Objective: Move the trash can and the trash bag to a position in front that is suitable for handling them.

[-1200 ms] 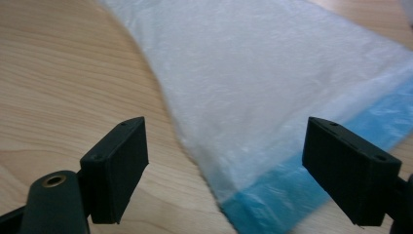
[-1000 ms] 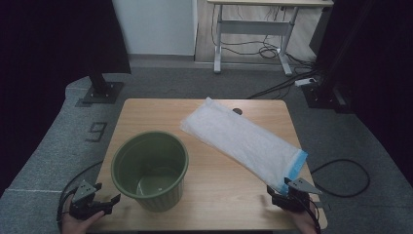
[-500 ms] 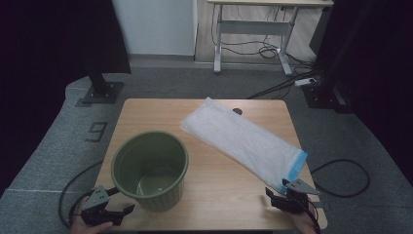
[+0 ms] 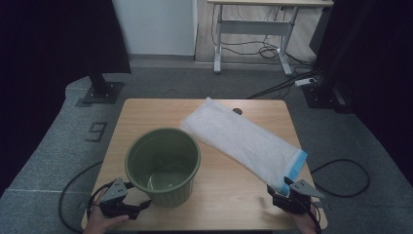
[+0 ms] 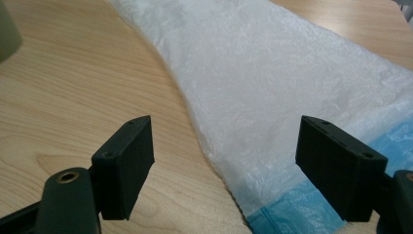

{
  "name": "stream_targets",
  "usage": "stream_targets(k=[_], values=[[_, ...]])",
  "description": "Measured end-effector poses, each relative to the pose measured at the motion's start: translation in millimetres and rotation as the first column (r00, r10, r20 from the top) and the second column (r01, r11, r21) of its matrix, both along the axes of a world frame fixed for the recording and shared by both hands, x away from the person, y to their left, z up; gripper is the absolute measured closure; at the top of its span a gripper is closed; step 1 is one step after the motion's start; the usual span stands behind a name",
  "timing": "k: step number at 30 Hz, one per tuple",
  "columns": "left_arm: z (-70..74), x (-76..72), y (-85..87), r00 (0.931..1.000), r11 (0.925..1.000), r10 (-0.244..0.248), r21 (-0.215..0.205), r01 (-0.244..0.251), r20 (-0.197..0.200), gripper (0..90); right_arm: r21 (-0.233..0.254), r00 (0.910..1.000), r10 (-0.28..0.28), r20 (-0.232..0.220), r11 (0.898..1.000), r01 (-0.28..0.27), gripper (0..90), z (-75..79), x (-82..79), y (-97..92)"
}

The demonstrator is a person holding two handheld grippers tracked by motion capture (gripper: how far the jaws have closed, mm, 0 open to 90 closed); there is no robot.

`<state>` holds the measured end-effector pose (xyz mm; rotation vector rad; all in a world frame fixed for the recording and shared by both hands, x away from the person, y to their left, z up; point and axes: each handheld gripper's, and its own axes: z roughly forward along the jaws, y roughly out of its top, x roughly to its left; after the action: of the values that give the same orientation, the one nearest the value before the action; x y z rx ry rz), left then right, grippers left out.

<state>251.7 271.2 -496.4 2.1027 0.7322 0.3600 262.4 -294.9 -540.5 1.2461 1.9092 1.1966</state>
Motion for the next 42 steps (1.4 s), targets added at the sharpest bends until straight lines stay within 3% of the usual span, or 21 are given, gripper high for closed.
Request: stream_targets(k=[5, 17, 31, 35, 39, 42], values=[[-1.7, 11.0, -15.2, 1.0, 1.0, -0.005, 0.0, 0.005, -0.008, 16.0, 0.019, 0.9998, -0.018, 0.004, 1.0, 0.018, 20.2, 1.6, 3.1, -4.0], [0.2, 34.3, -59.1, 0.9993, 0.9959, -0.039, 0.081, 0.038, 0.002, 15.8, 0.036, 0.9994, -0.034, -0.002, 0.999, 0.034, 19.8, 2.8, -3.8, -13.9], [-2.8, 49.6, -94.6, 0.9997, 0.9966, -0.022, 0.08, 0.021, 0.01, 15.6, 0.023, 0.9993, -0.026, -0.027, 0.999, 0.027, 19.8, -1.1, -2.5, -12.0], [-1.1, 46.8, -89.5, 0.9994, 0.9959, 0.02, 0.087, -0.022, 0.028, 16.3, 0.02, 0.9993, -0.024, -0.029, 0.999, 0.025, 19.8, -1.5, -2.6, -11.1], [0.3, 42.1, -72.6, 0.9964, 0.9897, 0.081, 0.116, -0.084, 0.026, 16.6, 0.011, 0.9992, -0.02, -0.035, 1.0, 0.021, 19.7, -3.0, -2.2, -9.7], [-1.2, 37.5, -58.6, 0.9928, 0.987, 0.119, 0.107, -0.12, 0.015, 16.6, 0.005, 0.9987, -0.025, -0.044, 1.0, 0.025, 18.0, -3.5, -1.2, -7.7]])
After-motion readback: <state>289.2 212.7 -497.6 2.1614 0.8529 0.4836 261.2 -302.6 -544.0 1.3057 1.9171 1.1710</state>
